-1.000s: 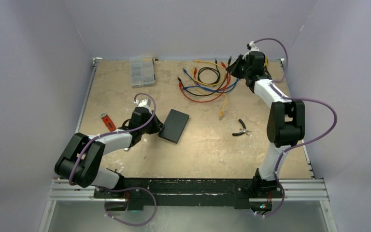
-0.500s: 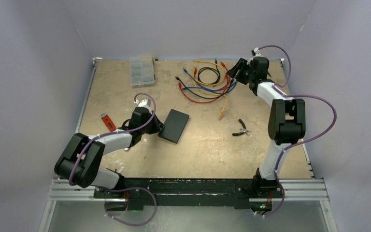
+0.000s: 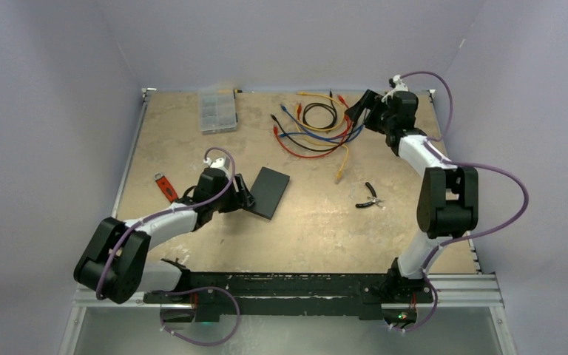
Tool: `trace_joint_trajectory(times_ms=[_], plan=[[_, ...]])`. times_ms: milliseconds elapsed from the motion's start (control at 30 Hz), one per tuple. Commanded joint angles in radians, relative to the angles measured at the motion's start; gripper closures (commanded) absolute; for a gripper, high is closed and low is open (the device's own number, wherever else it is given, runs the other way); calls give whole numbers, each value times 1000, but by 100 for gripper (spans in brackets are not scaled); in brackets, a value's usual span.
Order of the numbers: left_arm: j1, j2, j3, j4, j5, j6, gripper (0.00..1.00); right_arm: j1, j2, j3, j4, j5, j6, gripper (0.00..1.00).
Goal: Pull the plug from the switch port
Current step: Reset both arms
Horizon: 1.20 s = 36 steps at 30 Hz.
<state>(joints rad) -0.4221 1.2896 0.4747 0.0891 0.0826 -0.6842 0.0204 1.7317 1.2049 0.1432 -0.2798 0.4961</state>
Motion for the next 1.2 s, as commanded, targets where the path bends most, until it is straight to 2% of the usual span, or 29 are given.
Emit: trace_joint_trajectory(times_ms=[0, 300, 567, 733, 867, 967, 1033, 1167], plan=[[-3, -109, 2, 21, 25, 5, 26, 1, -147, -89, 51, 33, -31, 1], [2, -294, -47, 137, -7, -54, 1, 2, -427, -313, 88, 121, -43, 1], [6, -485, -71, 148, -127, 3, 1, 2, -593, -496, 177, 249, -64, 1], [6, -627, -94, 99, -308, 103, 1, 2, -661, -565, 186, 379, -54, 1], [6, -706, -104, 73, -462, 190, 1, 2, -756, -672, 270, 468, -74, 1], [6, -718, -137, 79, -620, 147, 1, 2, -811, -769, 372, 519, -78, 1], [6, -703, -184, 150, -730, 132, 1, 2, -824, -843, 459, 538, -123, 1], [6, -613, -291, 405, -857, 259, 1, 2, -828, -944, 591, 607, -211, 1]])
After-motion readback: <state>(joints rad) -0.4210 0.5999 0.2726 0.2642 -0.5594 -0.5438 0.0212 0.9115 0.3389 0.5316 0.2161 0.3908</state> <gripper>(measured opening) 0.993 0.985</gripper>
